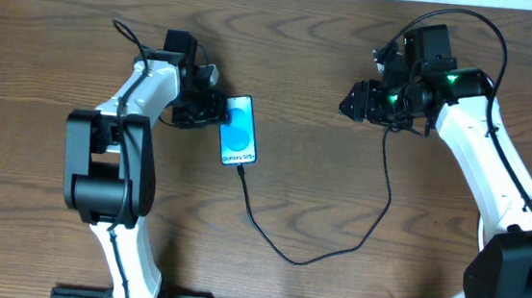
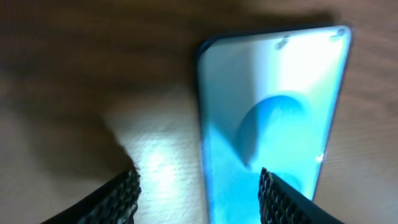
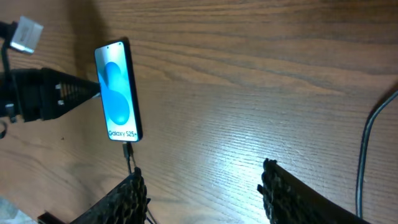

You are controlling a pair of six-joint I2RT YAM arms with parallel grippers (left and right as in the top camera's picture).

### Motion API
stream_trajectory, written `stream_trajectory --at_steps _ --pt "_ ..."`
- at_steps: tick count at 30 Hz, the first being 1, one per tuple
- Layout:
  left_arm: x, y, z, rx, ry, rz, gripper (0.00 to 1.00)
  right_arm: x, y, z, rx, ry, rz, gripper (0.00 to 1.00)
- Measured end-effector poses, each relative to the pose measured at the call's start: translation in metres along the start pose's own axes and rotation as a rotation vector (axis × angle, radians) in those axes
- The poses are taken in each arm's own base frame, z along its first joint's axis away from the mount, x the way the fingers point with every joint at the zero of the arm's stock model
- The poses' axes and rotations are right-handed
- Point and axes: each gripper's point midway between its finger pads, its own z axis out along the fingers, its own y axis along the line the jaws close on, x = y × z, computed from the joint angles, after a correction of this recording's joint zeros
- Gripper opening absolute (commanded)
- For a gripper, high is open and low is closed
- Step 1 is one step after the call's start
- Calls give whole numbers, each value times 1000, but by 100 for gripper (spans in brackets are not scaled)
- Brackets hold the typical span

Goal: Plug charger to phone and switch on socket
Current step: 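Release the phone and lift the left gripper away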

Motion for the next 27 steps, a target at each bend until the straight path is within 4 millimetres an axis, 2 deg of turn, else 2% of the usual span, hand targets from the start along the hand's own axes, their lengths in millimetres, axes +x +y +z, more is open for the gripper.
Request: stream_trajectory --at_steps 2,4,7,9,11,12,14,16,19,23,27 --pt "-2 1 -17 -32 -28 6 66 -1 -2 -2 1 -3 -10 56" --pt "-11 -6 -47 -46 -106 23 74 -3 -4 -8 4 -17 -16 50" --pt "-27 -28 -123 -36 -314 63 81 -10 -12 -31 20 -73 -18 34" --pt "-27 -46 -181 -19 -461 95 84 -15 -19 -53 39 -126 -10 21" --pt "-16 -62 -236 -1 -594 131 86 -18 -30 -78 65 -183 13 9" --pt "-10 -67 -252 5 -631 139 86 -19 -37 -91 81 -210 28 1" --pt "8 -74 -281 13 -694 157 86 -18 -48 -104 101 -232 56 1" --pt "22 -79 -299 20 -733 169 87 -17 -69 -119 134 -253 110 1" --pt "37 -82 -315 25 -769 179 87 -17 -102 -133 180 -271 187 1" --pt "48 -85 -330 31 -811 191 88 -20 -145 -157 232 -334 274 1" --pt "55 -88 -339 35 -838 198 88 -25 -179 -180 274 -411 336 1"
